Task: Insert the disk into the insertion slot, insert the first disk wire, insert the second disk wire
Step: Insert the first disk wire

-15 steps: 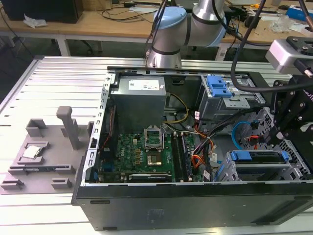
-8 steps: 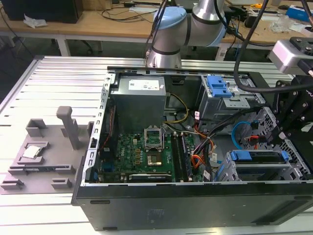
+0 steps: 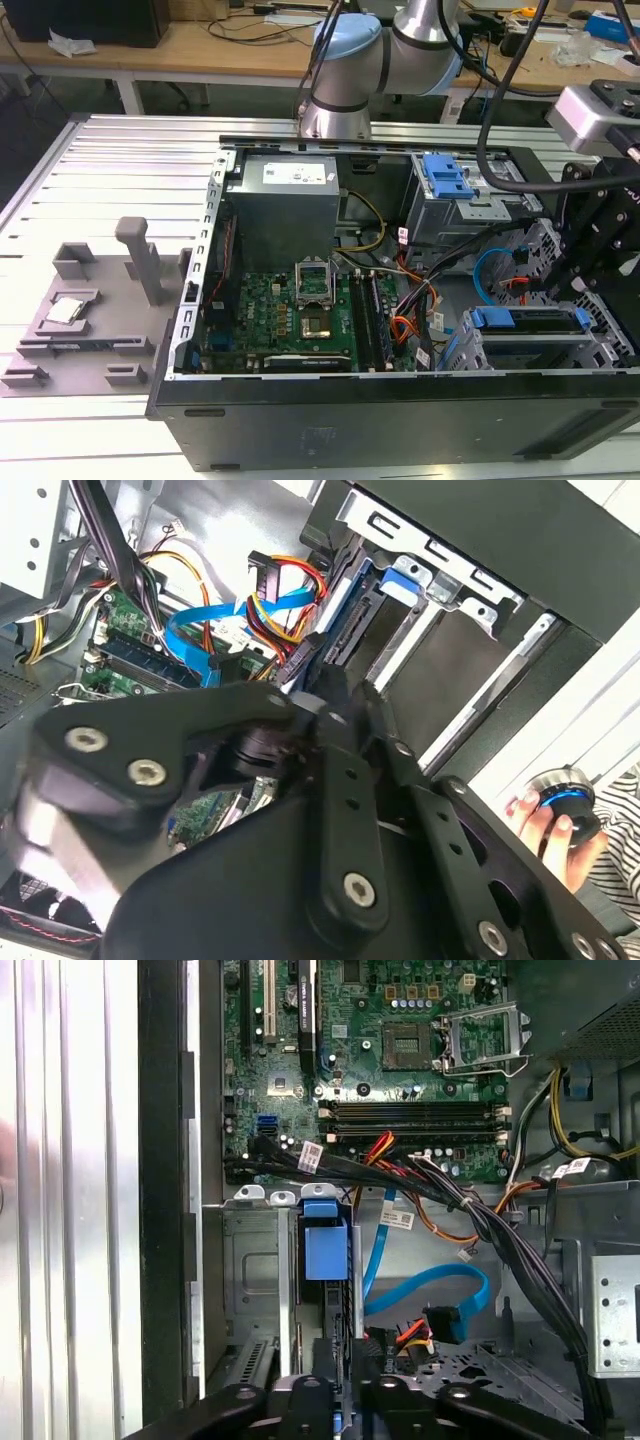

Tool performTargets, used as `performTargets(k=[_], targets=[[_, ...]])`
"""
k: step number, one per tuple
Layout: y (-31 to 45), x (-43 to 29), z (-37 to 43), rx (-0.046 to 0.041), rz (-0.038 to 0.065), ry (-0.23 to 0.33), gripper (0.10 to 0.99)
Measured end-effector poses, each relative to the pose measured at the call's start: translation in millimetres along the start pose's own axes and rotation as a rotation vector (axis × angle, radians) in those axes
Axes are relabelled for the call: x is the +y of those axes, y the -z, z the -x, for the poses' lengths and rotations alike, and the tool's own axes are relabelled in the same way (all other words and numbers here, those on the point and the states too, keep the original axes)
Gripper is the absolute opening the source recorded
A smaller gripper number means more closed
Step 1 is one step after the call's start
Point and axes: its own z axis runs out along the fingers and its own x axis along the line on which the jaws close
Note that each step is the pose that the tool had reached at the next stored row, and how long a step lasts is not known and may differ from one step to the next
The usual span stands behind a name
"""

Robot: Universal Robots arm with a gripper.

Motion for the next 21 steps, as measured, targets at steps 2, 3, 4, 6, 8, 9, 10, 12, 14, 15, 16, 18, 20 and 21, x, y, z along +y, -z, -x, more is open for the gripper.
performTargets(k=[2,3,4,6,8,9,10,12,14,15,16,18,20,21], targets=[[0.0,0.0,0.0,0.0000,0.000,0.000,0.302],[-0.3,0.0,0.4,-0.0001,0.000,0.000,0.302],[-0.4,0.1,3.3,-0.0001,0.000,0.000,0.302],[-0.5,0.4,11.1,0.0002,0.000,0.000,0.302],[-5.2,0.3,14.8,0.0000,0.000,0.000,0.302],[-7.3,0.2,14.9,0.0001,0.000,0.000,0.302],[-9.1,0.1,14.9,0.0002,0.000,-0.001,0.302],[-12.9,0.0,14.9,0.0003,0.000,-0.002,0.302],[-14.3,-0.1,14.9,0.0010,0.000,-0.002,0.302],[-15.1,-0.1,14.9,0.0013,0.000,-0.002,0.302],[-16.2,-0.2,14.9,0.0020,0.000,-0.002,0.302],[-16.7,-0.2,14.9,0.0037,0.000,-0.002,0.302],[-16.7,-0.2,14.9,0.0039,0.000,-0.002,0.302],[-16.7,-0.2,14.9,0.0040,0.000,-0.002,0.302]])
